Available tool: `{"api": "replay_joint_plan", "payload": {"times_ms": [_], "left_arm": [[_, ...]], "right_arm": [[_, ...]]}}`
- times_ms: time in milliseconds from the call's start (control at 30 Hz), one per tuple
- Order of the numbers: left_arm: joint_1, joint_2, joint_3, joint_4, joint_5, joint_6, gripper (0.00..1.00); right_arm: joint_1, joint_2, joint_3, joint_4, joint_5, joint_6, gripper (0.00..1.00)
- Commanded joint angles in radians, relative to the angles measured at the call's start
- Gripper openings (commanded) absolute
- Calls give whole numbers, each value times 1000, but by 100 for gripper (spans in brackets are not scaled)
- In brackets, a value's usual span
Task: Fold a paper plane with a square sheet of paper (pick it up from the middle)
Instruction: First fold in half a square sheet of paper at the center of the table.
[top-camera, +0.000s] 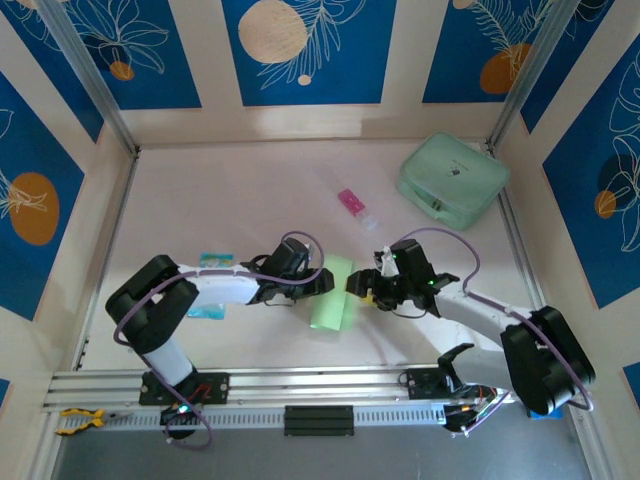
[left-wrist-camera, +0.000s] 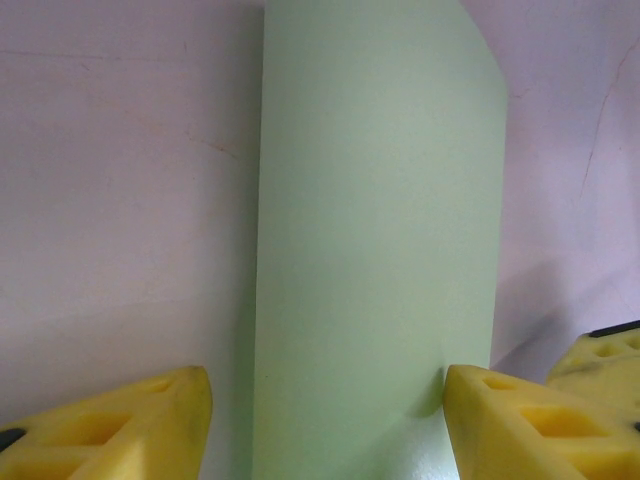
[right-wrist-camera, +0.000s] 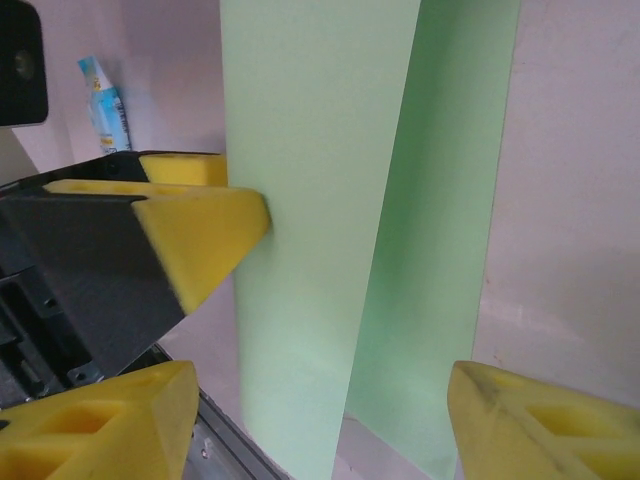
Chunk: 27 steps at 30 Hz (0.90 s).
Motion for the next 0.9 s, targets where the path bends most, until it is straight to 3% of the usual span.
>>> {"api": "replay_joint_plan", "payload": {"times_ms": [0,233,600,867], "left_arm": [[-5,11,5,23,-8,-14,63],[-8,16,9,27,-11,-22,63],[-11,19,4,43,-9,-29,64],[-13,12,0,45,-9,-26,63]], "right_arm": [[11,44,-4,83,-47,37,65],[13,127,-15,197,-81,75,56],[14,193,-19,237,-59,91,48],[7,217,-14,243,-74,77,21]]}}
